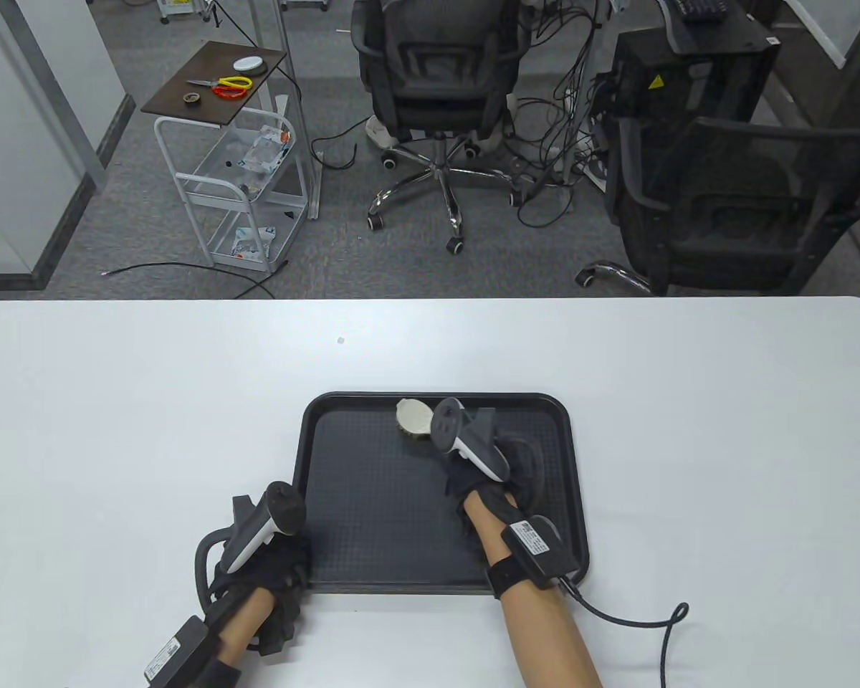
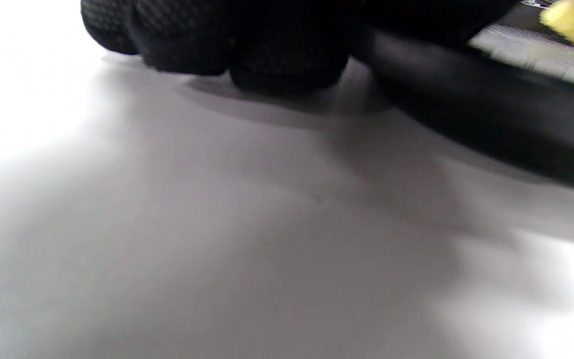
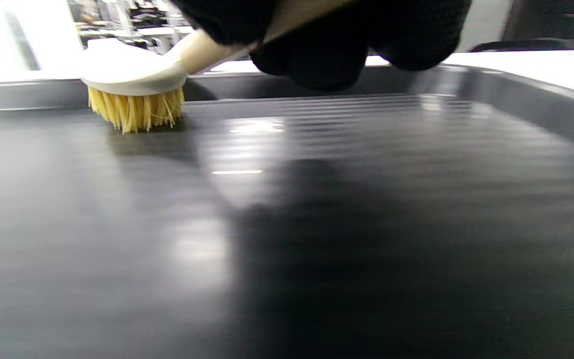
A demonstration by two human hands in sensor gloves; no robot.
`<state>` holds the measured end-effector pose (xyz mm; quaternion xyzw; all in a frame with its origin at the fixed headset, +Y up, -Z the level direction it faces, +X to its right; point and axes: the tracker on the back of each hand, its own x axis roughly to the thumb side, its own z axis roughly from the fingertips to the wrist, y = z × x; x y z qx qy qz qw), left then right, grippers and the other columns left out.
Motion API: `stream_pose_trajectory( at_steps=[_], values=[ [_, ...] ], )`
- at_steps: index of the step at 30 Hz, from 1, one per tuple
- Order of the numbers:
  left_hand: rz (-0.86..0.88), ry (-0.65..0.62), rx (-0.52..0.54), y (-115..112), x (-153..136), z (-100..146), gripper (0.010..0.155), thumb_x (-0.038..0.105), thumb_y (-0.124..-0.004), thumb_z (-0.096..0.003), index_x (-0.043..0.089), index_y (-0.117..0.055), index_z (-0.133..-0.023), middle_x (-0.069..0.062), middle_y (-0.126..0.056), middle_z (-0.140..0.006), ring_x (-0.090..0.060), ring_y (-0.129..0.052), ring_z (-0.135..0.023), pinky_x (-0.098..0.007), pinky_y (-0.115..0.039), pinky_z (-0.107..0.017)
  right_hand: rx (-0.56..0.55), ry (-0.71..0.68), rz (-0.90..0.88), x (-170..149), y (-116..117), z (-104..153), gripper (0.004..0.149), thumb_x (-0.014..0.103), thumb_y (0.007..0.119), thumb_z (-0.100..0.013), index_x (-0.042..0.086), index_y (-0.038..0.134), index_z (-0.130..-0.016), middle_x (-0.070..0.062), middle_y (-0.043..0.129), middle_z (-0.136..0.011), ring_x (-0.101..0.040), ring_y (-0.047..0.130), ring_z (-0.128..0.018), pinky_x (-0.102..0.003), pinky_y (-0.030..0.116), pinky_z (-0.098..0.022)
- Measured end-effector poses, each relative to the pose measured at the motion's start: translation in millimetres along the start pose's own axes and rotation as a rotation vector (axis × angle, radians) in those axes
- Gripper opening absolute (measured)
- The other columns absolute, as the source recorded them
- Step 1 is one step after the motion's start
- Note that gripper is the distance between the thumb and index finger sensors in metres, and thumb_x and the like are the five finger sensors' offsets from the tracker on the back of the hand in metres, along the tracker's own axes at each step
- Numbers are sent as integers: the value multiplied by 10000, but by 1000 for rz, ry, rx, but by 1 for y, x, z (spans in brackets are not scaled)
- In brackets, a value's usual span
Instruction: Scrub the tray with pot brush
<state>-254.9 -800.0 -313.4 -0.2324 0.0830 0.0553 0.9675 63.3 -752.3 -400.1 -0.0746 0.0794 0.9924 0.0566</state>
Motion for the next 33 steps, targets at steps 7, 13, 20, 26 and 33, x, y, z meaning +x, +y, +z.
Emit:
stream_pose_trajectory(
  at_steps=[7, 13, 20, 26, 33],
  values=[
    [-5, 3, 4, 0, 0, 0, 786, 472, -703, -450, 143, -307, -1044, -18, -845, -499, -215, -857, -422, -493, -673, -587, -22, 179, 60, -91, -16, 3, 530, 208, 790, -468, 312, 700, -980, -79, 754, -976, -267, 875, -773, -494, 780, -575],
    [-14, 7, 10, 0, 1, 0, 787, 471, -701, -448, 140, -307, -1044, -17, -846, -497, -215, -857, -420, -494, -674, -586, -38, 250, 86, -115, -22, 3, 527, 215, 794, -467, 316, 709, -977, -72, 762, -972, -268, 873, -770, -498, 767, -576],
    [-16, 8, 9, -1, 2, 0, 786, 470, -699, -450, 138, -306, -1043, -18, -845, -498, -216, -857, -420, -495, -673, -586, -58, 70, 84, -44, -34, 18, 538, 227, 768, -485, 288, 662, -1009, -74, 728, -988, -262, 845, -782, -488, 746, -581],
    [-20, 9, 11, -1, 2, 1, 784, 470, -698, -450, 139, -306, -1044, -17, -844, -498, -216, -857, -420, -496, -673, -586, -56, -133, 97, 40, -18, 30, 536, 247, 763, -487, 316, 655, -1008, -58, 736, -984, -248, 881, -809, -484, 767, -599],
    [-18, 7, 13, -1, 2, 1, 784, 472, -699, -450, 141, -307, -1043, -15, -844, -496, -215, -856, -420, -494, -673, -587, 1, -231, 68, 101, 10, 36, 542, 255, 756, -495, 358, 632, -1012, -19, 701, -1010, -226, 865, -780, -469, 752, -600]
  ],
)
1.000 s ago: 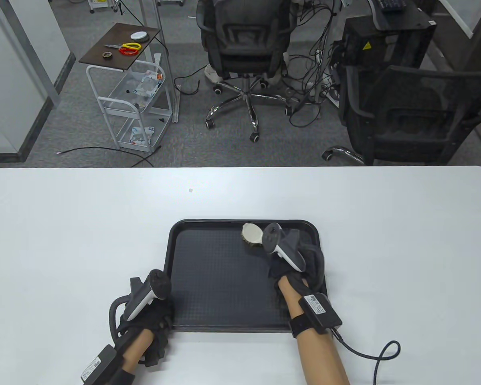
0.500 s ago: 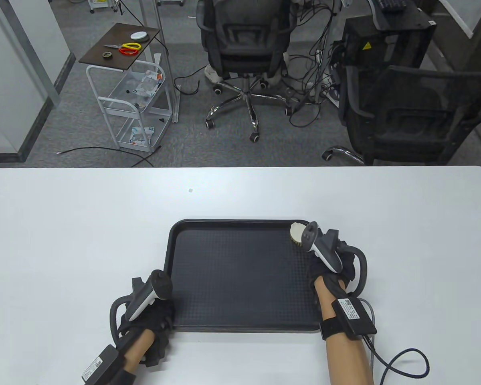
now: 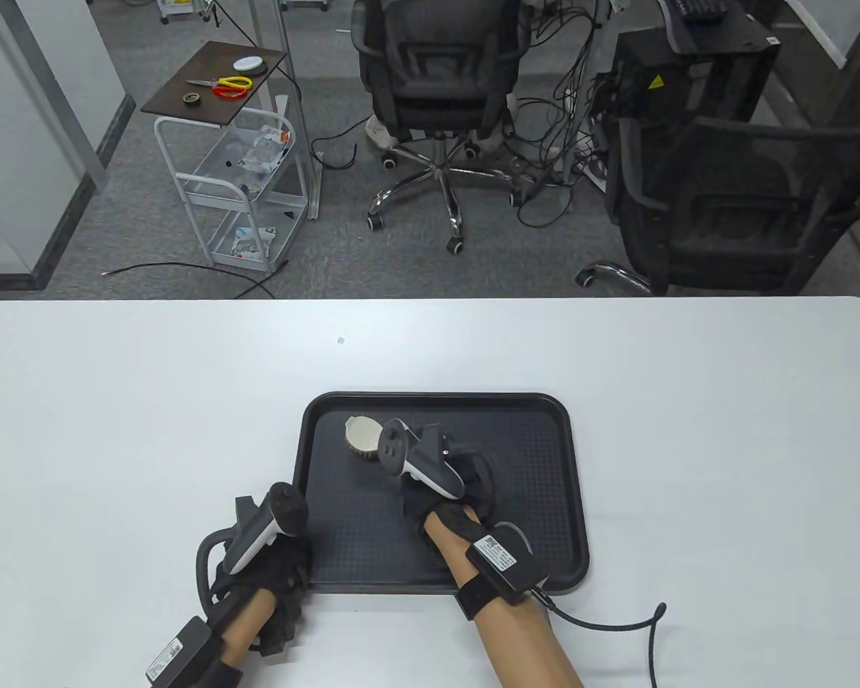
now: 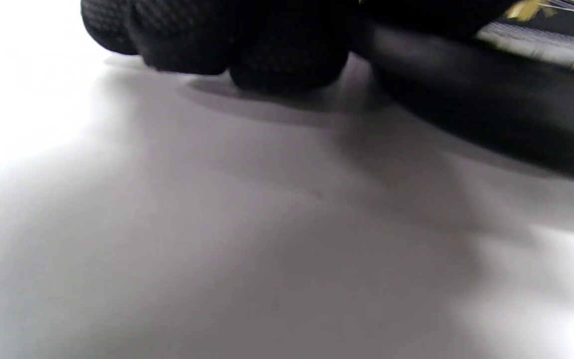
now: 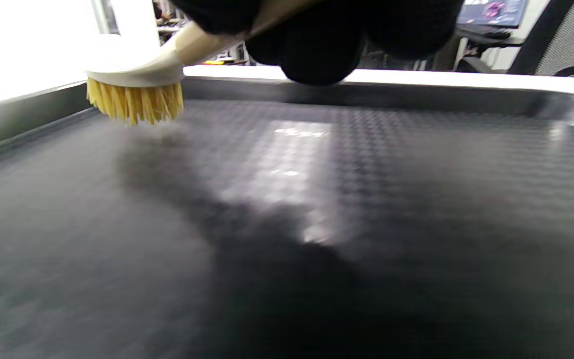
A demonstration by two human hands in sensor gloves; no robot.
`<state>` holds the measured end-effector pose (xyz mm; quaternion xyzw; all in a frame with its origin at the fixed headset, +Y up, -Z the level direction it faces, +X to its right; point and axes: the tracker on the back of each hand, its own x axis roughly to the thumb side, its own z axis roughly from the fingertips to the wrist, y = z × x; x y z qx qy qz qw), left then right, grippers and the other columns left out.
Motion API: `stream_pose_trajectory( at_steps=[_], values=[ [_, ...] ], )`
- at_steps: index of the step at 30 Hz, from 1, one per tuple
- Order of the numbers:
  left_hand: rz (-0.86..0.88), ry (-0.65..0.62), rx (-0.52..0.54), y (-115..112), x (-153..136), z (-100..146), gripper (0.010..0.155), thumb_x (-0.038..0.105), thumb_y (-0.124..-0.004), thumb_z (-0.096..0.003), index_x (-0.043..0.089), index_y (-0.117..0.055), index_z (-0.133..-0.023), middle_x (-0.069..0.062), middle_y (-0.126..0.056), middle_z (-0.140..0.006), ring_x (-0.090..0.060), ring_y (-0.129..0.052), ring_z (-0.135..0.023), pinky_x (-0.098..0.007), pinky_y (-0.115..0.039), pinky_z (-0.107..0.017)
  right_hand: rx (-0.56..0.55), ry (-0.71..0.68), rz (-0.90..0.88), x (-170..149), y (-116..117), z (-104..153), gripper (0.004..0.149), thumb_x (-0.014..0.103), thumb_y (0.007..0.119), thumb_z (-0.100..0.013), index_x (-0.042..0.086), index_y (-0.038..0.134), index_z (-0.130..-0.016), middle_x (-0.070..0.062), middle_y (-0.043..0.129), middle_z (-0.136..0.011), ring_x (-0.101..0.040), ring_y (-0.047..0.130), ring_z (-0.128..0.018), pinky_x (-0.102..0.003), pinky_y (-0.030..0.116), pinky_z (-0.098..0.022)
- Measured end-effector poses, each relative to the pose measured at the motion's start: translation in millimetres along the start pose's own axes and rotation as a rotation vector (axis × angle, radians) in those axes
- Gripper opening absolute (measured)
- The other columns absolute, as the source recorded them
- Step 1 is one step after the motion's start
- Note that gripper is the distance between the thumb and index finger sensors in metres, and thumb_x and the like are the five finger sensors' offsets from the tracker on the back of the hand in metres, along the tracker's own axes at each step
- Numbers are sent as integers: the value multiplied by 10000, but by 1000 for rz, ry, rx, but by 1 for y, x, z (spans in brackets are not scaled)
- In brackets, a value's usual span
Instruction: Scrub the tray with pot brush
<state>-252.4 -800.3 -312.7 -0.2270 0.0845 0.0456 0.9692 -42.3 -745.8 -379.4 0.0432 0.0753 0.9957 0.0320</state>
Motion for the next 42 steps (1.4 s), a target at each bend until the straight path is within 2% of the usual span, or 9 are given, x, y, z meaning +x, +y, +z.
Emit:
stream_pose_trajectory(
  at_steps=[4, 9, 15, 22, 29, 31, 34, 39, 42],
  values=[
    [0, 0, -2, 0, 0, 0, 785, 471, -698, -451, 139, -305, -1044, -17, -844, -497, -216, -856, -420, -495, -673, -586, -5, 7, -31, 7, 10, -3, 544, 260, 751, -493, 366, 624, -1012, -16, 699, -1008, -220, 863, -779, -464, 757, -595],
    [3, -2, -4, 0, 0, 0, 784, 471, -699, -451, 140, -306, -1043, -17, -844, -497, -216, -857, -419, -495, -672, -587, -24, 19, -61, -12, 14, -2, 538, 252, 756, -482, 342, 646, -1002, -46, 720, -986, -233, 885, -750, -470, 778, -564],
    [1, -1, -3, 0, 0, 0, 785, 472, -698, -451, 140, -305, -1044, -16, -844, -497, -216, -856, -421, -496, -672, -586, -20, 122, -74, -70, 9, 6, 532, 239, 770, -474, 335, 674, -988, -58, 739, -976, -247, 896, -738, -481, 785, -553],
    [0, 0, -3, 0, 0, 0, 785, 472, -698, -451, 140, -304, -1044, -16, -844, -498, -216, -857, -420, -496, -672, -587, -23, 311, -57, -167, -2, 18, 527, 225, 785, -467, 336, 697, -975, -67, 755, -968, -263, 902, -735, -496, 786, -552],
    [1, -2, -6, 0, 0, 0, 786, 471, -698, -450, 139, -304, -1043, -17, -844, -498, -217, -857, -421, -496, -672, -587, -16, 451, 30, -219, -13, 28, 523, 220, 789, -468, 332, 708, -972, -71, 757, -969, -269, 898, -737, -501, 780, -553],
    [2, -3, -7, 0, 0, 0, 786, 470, -698, -451, 139, -303, -1044, -18, -844, -498, -218, -856, -420, -498, -671, -587, 3, 455, 45, -222, -17, 28, 525, 229, 789, -469, 333, 705, -976, -65, 757, -969, -262, 894, -740, -495, 776, -557],
    [0, -1, -5, 0, 0, 0, 784, 471, -698, -451, 139, -304, -1043, -16, -844, -498, -216, -857, -420, -496, -672, -587, -5, 457, 57, -207, -26, 28, 526, 224, 790, -473, 313, 705, -984, -71, 750, -973, -275, 879, -739, -500, 755, -559],
    [2, -1, -7, 0, 0, 0, 784, 470, -698, -451, 139, -304, -1043, -18, -844, -498, -217, -857, -421, -497, -672, -586, -89, 278, -22, -150, -42, 32, 530, 233, 780, -482, 318, 683, -997, -68, 735, -982, -266, 870, -746, -494, 752, -563],
    [3, -3, -8, 1, -1, 0, 785, 471, -698, -451, 139, -303, -1043, -18, -844, -498, -217, -857, -420, -497, -672, -586, -120, 180, -7, -111, -41, 34, 534, 241, 774, -483, 325, 671, -1001, -61, 732, -984, -255, 868, -753, -485, 754, -567]
  ],
)
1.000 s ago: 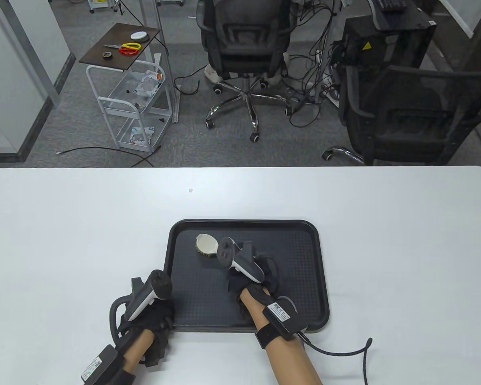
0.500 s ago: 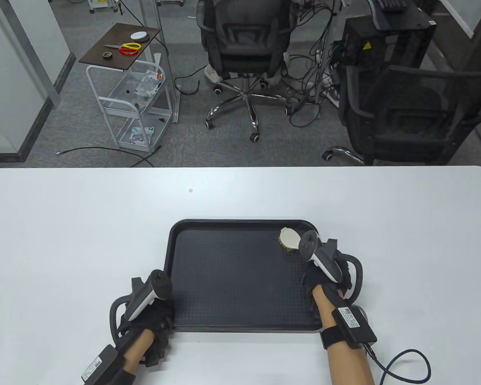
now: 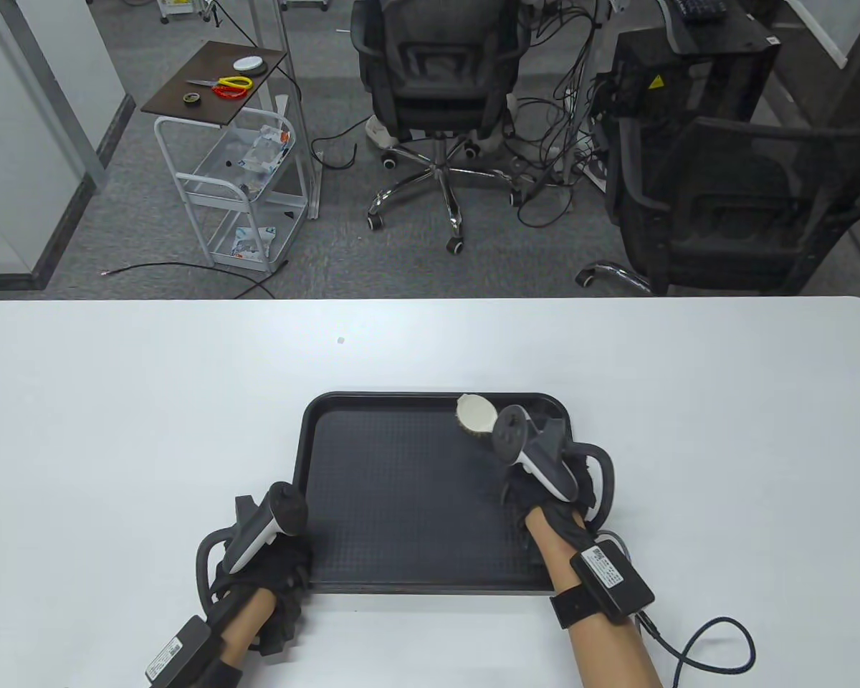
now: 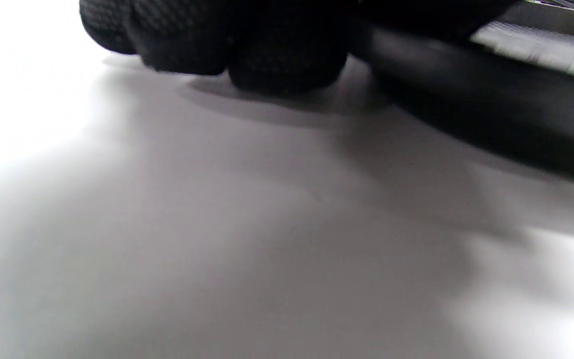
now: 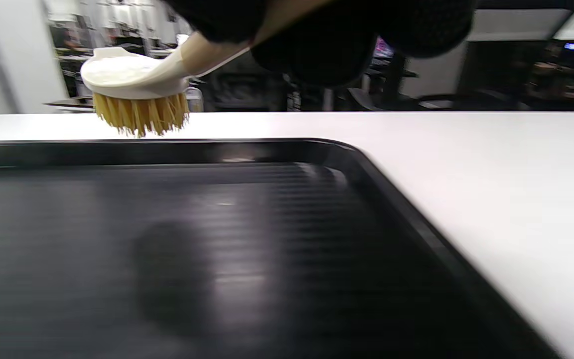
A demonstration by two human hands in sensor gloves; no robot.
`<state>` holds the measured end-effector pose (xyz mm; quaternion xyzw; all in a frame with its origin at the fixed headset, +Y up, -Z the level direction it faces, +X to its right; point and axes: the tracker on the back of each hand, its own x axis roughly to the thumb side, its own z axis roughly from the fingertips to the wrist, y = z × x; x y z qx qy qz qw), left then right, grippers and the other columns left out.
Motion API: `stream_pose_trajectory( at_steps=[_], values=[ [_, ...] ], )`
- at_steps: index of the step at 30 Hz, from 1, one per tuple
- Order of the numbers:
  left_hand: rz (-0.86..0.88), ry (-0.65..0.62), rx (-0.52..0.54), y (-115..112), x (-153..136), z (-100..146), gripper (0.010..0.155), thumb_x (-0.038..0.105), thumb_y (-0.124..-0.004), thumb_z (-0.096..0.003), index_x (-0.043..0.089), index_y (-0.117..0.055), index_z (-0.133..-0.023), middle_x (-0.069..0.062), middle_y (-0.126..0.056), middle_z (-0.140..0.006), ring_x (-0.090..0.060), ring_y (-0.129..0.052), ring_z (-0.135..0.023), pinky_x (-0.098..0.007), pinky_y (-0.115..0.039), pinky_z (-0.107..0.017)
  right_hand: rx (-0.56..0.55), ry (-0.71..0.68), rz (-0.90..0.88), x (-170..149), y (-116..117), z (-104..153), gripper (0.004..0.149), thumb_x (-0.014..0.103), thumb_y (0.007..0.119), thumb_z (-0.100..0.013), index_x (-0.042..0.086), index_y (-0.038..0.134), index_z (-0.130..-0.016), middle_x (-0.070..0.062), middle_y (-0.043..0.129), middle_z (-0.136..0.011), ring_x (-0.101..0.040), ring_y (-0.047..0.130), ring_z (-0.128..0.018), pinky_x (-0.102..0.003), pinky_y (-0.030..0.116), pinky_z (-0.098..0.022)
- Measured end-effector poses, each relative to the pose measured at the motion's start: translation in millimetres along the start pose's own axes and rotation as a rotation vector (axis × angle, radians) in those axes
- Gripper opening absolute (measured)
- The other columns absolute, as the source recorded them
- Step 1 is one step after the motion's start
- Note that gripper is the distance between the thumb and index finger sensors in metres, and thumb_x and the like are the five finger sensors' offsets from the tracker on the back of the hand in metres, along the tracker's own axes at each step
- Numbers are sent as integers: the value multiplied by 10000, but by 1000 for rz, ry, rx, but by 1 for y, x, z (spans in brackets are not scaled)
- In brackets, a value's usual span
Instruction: Scrub the tray with pot brush
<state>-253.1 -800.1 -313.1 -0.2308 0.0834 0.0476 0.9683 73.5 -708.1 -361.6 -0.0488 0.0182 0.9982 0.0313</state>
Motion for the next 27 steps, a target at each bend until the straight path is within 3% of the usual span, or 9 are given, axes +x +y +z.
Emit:
stream_pose_trajectory(
  at_steps=[7, 14, 22, 27],
  values=[
    [1, -1, -1, 0, 0, 0, 786, 471, -698, -452, 138, -302, -1044, -18, -844, -498, -218, -856, -421, -497, -671, -587, 52, -171, -51, 84, 26, 13, 539, 247, 767, -487, 337, 654, -1006, -53, 719, -991, -245, 863, -764, -478, 755, -579],
    [-1, -1, 0, 0, 0, 0, 786, 469, -698, -451, 137, -303, -1043, -18, -844, -497, -218, -856, -419, -497, -672, -586, 102, -247, -40, 125, 50, 23, 537, 250, 768, -485, 348, 657, -1001, -50, 724, -988, -240, 868, -765, -474, 763, -580],
    [2, -2, -2, 0, 0, 0, 785, 469, -698, -452, 138, -303, -1043, -19, -843, -498, -219, -856, -420, -497, -671, -587, 71, -271, -27, 101, 58, 29, 528, 249, 782, -468, 345, 691, -979, -60, 759, -962, -242, 895, -736, -476, 789, -551],
    [1, -2, -1, 0, 0, 0, 785, 470, -698, -452, 138, -302, -1043, -18, -843, -498, -218, -856, -421, -498, -671, -587, 80, -171, -29, 38, 52, 24, 523, 238, 787, -465, 337, 705, -971, -69, 766, -957, -252, 900, -731, -486, 791, -547]
  ],
)
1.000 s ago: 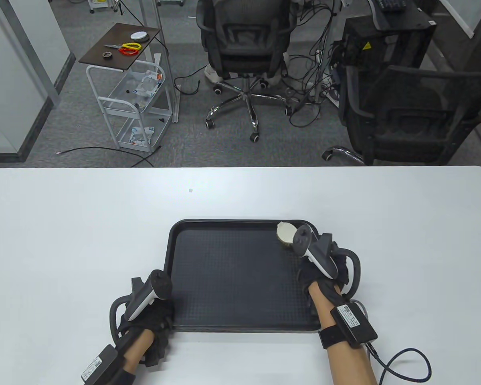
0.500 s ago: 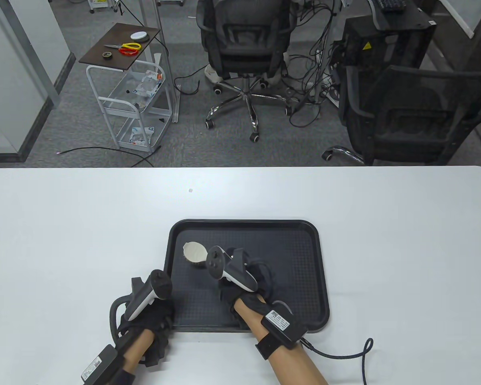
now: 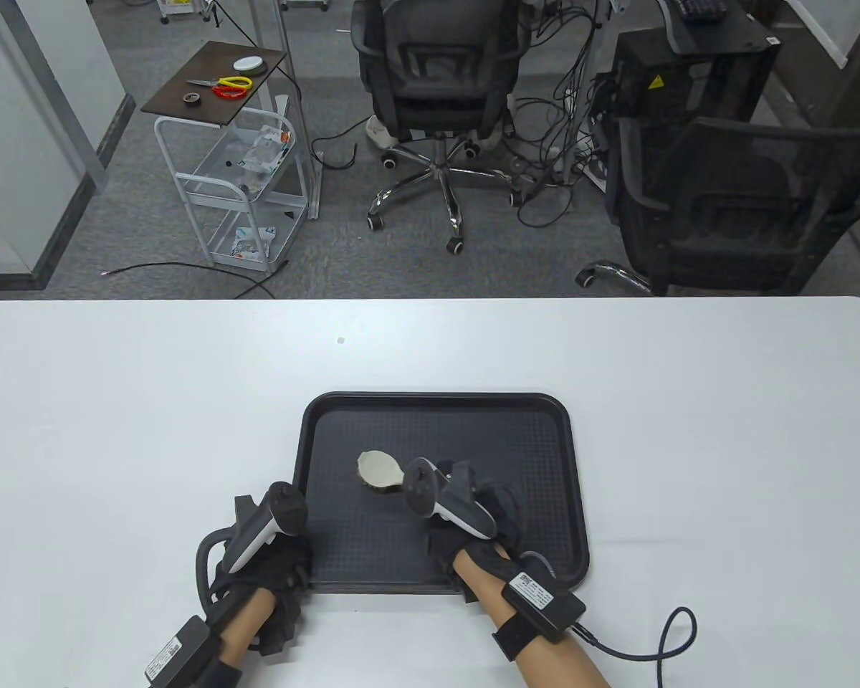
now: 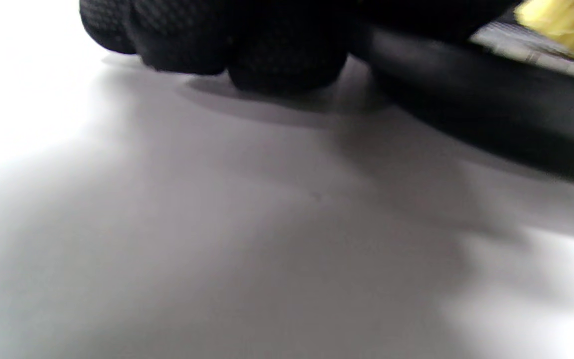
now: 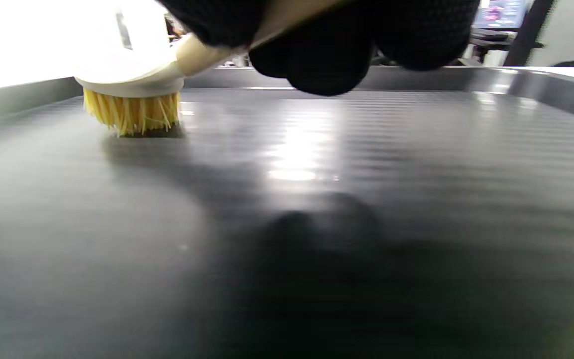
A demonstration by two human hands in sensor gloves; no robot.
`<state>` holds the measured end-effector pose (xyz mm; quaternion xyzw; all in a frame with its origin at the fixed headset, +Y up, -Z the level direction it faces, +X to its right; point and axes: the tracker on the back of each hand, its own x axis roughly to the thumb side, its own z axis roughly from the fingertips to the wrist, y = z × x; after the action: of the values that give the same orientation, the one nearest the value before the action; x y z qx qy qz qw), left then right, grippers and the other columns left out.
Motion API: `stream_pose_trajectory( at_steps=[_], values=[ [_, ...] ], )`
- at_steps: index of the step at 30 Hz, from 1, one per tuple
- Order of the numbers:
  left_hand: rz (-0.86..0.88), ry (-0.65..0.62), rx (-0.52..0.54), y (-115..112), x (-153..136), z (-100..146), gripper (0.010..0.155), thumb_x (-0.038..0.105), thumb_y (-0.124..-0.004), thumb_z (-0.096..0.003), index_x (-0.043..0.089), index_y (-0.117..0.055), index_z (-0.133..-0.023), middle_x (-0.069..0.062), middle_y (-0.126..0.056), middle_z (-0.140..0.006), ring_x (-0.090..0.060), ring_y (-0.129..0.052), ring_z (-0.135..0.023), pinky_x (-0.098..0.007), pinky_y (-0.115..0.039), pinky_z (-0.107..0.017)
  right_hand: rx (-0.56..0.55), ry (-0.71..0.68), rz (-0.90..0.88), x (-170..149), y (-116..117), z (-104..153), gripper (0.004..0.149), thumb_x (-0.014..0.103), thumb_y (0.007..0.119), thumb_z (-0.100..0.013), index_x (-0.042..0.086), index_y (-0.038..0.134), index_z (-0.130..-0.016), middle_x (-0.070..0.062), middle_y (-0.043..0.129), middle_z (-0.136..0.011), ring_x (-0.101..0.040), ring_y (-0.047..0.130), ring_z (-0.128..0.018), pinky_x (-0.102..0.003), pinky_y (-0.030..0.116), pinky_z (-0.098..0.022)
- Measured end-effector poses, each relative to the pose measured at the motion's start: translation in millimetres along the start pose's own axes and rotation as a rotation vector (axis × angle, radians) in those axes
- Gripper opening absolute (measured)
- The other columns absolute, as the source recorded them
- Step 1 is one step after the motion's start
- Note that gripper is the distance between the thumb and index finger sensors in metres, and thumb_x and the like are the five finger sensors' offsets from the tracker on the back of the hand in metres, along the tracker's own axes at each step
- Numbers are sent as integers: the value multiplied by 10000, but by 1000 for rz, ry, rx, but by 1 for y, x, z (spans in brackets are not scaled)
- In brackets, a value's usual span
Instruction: Scrub the tray with pot brush
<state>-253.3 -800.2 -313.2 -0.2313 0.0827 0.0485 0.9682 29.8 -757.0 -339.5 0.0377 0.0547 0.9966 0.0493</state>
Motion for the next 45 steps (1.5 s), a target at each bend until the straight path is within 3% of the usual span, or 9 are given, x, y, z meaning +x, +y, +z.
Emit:
stream_pose_trajectory(
  at_steps=[9, 12, 16, 20, 26, 37, 45],
  values=[
    [1, -1, 1, 0, 0, 0, 785, 471, -698, -451, 141, -303, -1043, -17, -843, -498, -217, -856, -420, -496, -672, -587, 7, 251, 22, -121, -17, 20, 521, 227, 795, -461, 331, 719, -966, -81, 771, -953, -266, 899, -730, -498, 787, -545],
    [0, -1, 2, 0, 0, 0, 785, 471, -697, -451, 140, -302, -1043, -18, -843, -498, -217, -856, -420, -497, -671, -587, 15, 311, 50, -143, -24, 23, 521, 225, 796, -462, 326, 721, -967, -84, 771, -952, -269, 896, -730, -500, 784, -544],
    [4, -3, -1, 0, 0, 0, 785, 471, -699, -451, 140, -303, -1043, -18, -842, -497, -217, -856, -420, -496, -671, -587, 36, 337, 87, -149, -31, 22, 520, 226, 797, -464, 327, 724, -969, -84, 768, -956, -270, 892, -730, -498, 778, -543],
    [5, -2, -1, 0, 0, 0, 785, 471, -698, -452, 139, -303, -1044, -18, -842, -497, -217, -856, -420, -496, -672, -586, 50, 302, 55, -135, -44, 22, 509, 239, 804, -468, 337, 738, -963, -81, 770, -957, -271, 885, -737, -497, 768, -549],
    [4, -1, 0, 0, -1, 0, 786, 472, -698, -451, 139, -303, -1044, -17, -842, -497, -217, -856, -421, -496, -672, -586, -40, 141, -3, -73, -52, 23, 521, 244, 791, -478, 321, 708, -986, -78, 753, -970, -265, 878, -746, -493, 767, -554],
    [3, 1, 0, 0, 0, 0, 786, 473, -696, -451, 141, -302, -1044, -16, -841, -496, -215, -856, -420, -495, -673, -585, -18, -79, -90, 43, -15, 9, 528, 250, 782, -481, 336, 686, -993, -64, 735, -985, -252, 871, -761, -480, 770, -568],
    [7, -2, -4, 0, -1, -1, 785, 472, -698, -451, 141, -304, -1043, -16, -841, -495, -215, -856, -419, -495, -673, -585, 9, -131, -51, 72, 6, 11, 525, 254, 781, -479, 333, 690, -990, -67, 746, -975, -250, 880, -751, -474, 783, -554]
  ],
)
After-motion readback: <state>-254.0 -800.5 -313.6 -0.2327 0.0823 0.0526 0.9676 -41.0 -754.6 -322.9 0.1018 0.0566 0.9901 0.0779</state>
